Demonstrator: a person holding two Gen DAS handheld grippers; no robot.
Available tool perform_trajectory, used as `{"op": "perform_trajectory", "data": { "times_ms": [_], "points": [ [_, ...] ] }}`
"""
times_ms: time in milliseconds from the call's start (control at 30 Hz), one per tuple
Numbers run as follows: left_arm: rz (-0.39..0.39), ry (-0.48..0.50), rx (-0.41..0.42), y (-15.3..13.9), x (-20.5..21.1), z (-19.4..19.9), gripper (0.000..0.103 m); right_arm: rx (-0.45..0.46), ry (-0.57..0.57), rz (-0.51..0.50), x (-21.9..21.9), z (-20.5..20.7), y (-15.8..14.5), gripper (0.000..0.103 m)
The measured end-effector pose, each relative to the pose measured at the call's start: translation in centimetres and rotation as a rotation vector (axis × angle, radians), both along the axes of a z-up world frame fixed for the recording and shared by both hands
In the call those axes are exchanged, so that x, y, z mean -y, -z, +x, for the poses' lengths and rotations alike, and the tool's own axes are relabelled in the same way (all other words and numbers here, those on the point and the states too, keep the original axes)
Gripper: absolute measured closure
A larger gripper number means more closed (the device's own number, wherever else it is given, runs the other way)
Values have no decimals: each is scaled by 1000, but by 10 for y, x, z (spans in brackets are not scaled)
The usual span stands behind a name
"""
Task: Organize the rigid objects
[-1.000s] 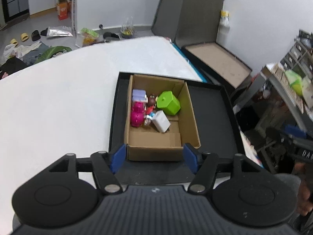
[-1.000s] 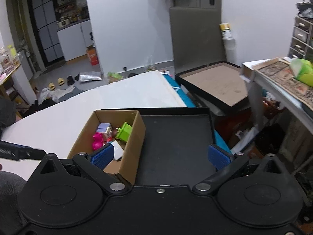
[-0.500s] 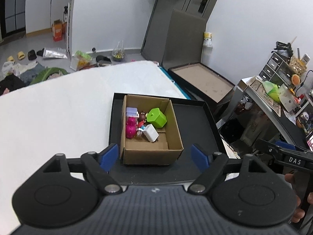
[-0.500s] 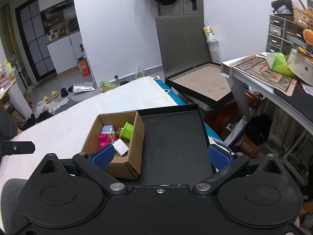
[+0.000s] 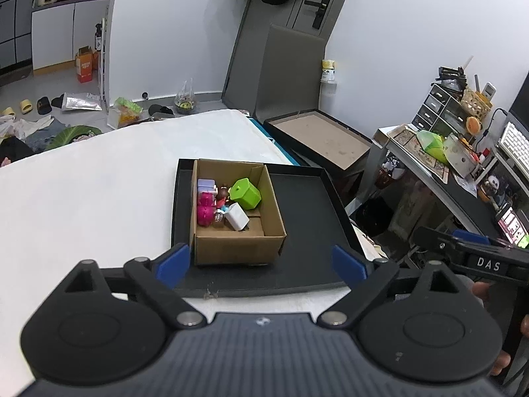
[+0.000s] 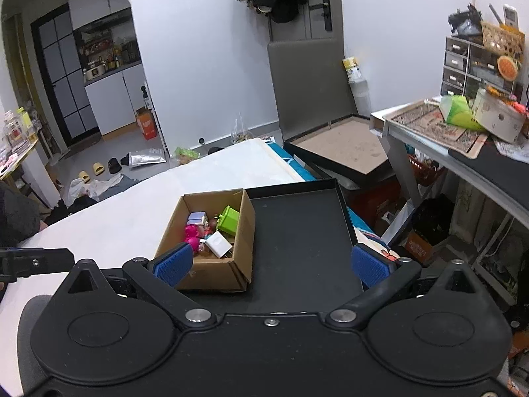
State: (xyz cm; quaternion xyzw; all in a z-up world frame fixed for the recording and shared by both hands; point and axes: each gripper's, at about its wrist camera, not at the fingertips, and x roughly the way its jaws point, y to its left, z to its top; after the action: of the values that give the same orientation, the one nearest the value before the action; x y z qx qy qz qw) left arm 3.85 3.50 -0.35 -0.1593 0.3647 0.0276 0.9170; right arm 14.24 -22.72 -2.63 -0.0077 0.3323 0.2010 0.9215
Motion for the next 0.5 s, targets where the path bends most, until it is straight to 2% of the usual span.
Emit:
{"op": "perform_trajectory", "data": {
  "times_ms": [300,500],
  "points": [
    [27,4,45,-10,12,-30,8,55,2,22,7,-28,-17,0],
    [31,6,63,-13,17,-45,7,55,30,48,16,-40,-19,0]
  ]
}}
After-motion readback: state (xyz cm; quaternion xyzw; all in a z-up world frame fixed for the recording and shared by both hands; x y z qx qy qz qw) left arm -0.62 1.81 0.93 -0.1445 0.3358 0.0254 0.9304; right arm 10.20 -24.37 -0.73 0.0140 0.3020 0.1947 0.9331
